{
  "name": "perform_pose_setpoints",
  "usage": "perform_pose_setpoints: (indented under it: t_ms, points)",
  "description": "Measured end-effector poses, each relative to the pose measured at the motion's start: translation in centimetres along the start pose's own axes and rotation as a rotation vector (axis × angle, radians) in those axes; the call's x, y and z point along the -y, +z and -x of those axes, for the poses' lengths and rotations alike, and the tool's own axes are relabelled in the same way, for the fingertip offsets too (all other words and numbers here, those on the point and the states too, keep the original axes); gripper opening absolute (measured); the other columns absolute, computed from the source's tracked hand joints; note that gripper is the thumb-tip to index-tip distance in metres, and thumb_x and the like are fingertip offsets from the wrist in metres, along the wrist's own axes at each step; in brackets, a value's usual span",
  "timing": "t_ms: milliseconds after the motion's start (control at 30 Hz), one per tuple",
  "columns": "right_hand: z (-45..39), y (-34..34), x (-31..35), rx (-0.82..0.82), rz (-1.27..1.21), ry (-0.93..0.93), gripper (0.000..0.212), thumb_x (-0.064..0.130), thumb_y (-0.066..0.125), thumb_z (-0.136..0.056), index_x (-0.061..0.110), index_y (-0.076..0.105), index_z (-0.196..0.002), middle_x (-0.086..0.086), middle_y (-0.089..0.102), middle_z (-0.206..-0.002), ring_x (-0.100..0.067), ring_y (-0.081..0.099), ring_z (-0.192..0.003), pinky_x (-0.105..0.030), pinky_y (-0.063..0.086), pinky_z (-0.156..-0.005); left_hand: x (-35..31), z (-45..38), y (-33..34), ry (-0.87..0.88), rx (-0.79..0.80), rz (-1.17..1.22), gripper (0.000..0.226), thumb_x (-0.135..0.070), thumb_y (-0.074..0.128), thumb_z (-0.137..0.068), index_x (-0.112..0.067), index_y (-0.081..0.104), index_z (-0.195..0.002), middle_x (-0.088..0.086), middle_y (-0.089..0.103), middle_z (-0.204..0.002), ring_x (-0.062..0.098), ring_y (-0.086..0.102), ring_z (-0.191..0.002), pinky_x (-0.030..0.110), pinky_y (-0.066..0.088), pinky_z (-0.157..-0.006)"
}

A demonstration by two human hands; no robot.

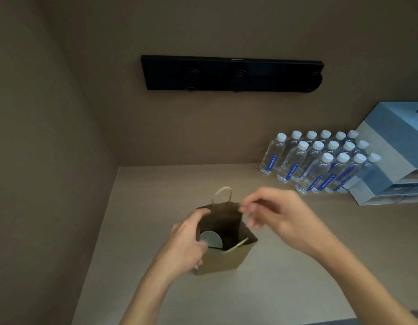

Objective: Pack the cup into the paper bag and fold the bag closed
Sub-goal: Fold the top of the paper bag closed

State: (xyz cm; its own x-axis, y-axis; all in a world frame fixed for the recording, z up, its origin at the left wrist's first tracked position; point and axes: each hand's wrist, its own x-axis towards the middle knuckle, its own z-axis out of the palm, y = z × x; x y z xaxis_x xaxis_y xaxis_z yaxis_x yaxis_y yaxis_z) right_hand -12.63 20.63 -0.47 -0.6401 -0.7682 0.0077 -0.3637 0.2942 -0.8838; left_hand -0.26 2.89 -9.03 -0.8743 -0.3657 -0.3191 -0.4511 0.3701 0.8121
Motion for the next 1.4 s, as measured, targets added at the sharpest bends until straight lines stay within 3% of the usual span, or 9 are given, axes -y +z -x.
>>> perform_pose_setpoints:
  t_ms: [133, 267, 367, 567, 767, 1000, 1100, 1233, 1400]
  points:
    - [3.9, -0.2, -5.2, -0.185, -0.06, 0.21, 0.051, -0.013, 0.056, -0.077, 0.026, 0.061, -0.11, 0.005, 0.071, -0.07, -0.014, 0.06, -0.053, -0.021, 0.048, -0.054, 1.6, 1.5, -1.3, 0.032, 0.015, 0.147, 0.085, -0.017, 0.066, -0.078, -0.062, 0.021, -0.135, -0.003, 0.048, -0.129, 0.017, 0.066, -0.045, 0.03, 0.055, -0.042]
    - [4.6, 2.9, -9.0, 0.143, -0.07, 0.331, 0.106, 0.005, 0.073, -0.069, 0.063, 0.016, -0.136, 0.007, 0.048, -0.14, -0.019, 0.063, -0.063, -0.033, 0.056, -0.061, 4.4, 3.0, -2.1, 0.079, -0.004, 0.18, 0.124, -0.059, 0.088, -0.05, -0.072, -0.004, -0.133, -0.034, 0.019, -0.147, 0.016, 0.06, -0.052, 0.026, 0.052, -0.053]
    - [3.1, 4.2, -10.7, 0.21, -0.204, 0.26, 0.114, 0.011, 0.079, -0.067, 0.067, 0.007, -0.135, 0.045, 0.02, -0.143, -0.02, 0.063, -0.064, -0.038, 0.057, -0.066, 5.2, 2.4, -0.6, 0.103, 0.027, 0.18, 0.126, -0.054, 0.09, -0.051, -0.068, 0.001, -0.137, -0.049, 0.02, -0.14, 0.012, 0.062, -0.062, 0.024, 0.053, -0.06]
    - [0.8, 5.2, -11.1, 0.099, -0.309, 0.252, 0.069, 0.005, 0.071, -0.078, 0.043, 0.044, -0.128, 0.012, 0.048, -0.132, -0.024, 0.065, -0.06, -0.032, 0.054, -0.057, 5.8, -0.6, 1.9, 0.132, -0.178, 0.354, 0.066, -0.005, 0.082, -0.071, -0.053, 0.063, -0.112, -0.017, 0.071, -0.107, 0.007, 0.067, -0.085, 0.026, 0.054, -0.073]
    - [0.3, 7.0, -11.0, -0.106, -0.292, 0.246, 0.016, -0.004, 0.064, -0.082, 0.009, 0.063, -0.091, -0.017, 0.054, -0.106, -0.017, 0.061, -0.05, -0.025, 0.049, -0.047, 6.4, -1.1, 2.8, 0.091, -0.252, 0.432, 0.04, -0.002, 0.071, -0.082, -0.041, 0.077, -0.084, -0.007, 0.078, -0.085, 0.006, 0.062, -0.061, 0.025, 0.05, -0.039]
    - [-0.4, 8.3, -11.7, -0.15, -0.463, 0.389, 0.025, -0.024, 0.044, -0.078, -0.015, 0.064, -0.092, -0.021, 0.06, -0.096, -0.019, 0.058, -0.043, -0.024, 0.044, -0.037, 7.1, -2.3, 3.5, 0.062, -0.233, 0.467, 0.054, 0.025, 0.056, -0.079, -0.025, 0.076, -0.077, -0.004, 0.078, -0.078, 0.008, 0.07, -0.065, 0.017, 0.054, -0.052]
    - [-0.2, 8.5, -11.9, -0.2, -0.504, 0.351, 0.03, -0.028, 0.042, -0.078, -0.016, 0.067, -0.091, -0.021, 0.063, -0.109, -0.014, 0.071, -0.073, -0.023, 0.056, -0.054, 7.7, -2.2, 3.0, 0.06, -0.256, 0.432, 0.054, 0.02, 0.047, -0.084, -0.023, 0.079, -0.08, -0.006, 0.079, -0.087, 0.01, 0.072, -0.089, 0.016, 0.053, -0.078]
    - [0.7, 8.4, -12.5, -0.2, -0.61, 0.364, 0.025, -0.001, 0.049, -0.091, -0.003, 0.073, -0.085, -0.01, 0.068, -0.116, -0.021, 0.067, -0.101, -0.03, 0.055, -0.078, 7.8, -1.8, 2.8, 0.028, -0.248, 0.495, 0.014, -0.005, 0.066, -0.086, -0.014, 0.077, -0.086, 0.002, 0.078, -0.09, 0.013, 0.07, -0.086, 0.021, 0.053, -0.076]
    - [1.4, 9.0, -12.4, -0.093, -0.405, 0.393, 0.036, -0.004, 0.068, -0.078, 0.012, 0.062, -0.109, -0.006, 0.066, -0.098, -0.017, 0.063, -0.072, -0.023, 0.051, -0.061, 7.5, -1.6, 3.7, -0.022, -0.19, 0.382, 0.043, 0.005, 0.081, -0.067, -0.024, 0.068, -0.096, 0.004, 0.072, -0.092, 0.013, 0.068, -0.078, 0.027, 0.058, -0.073]
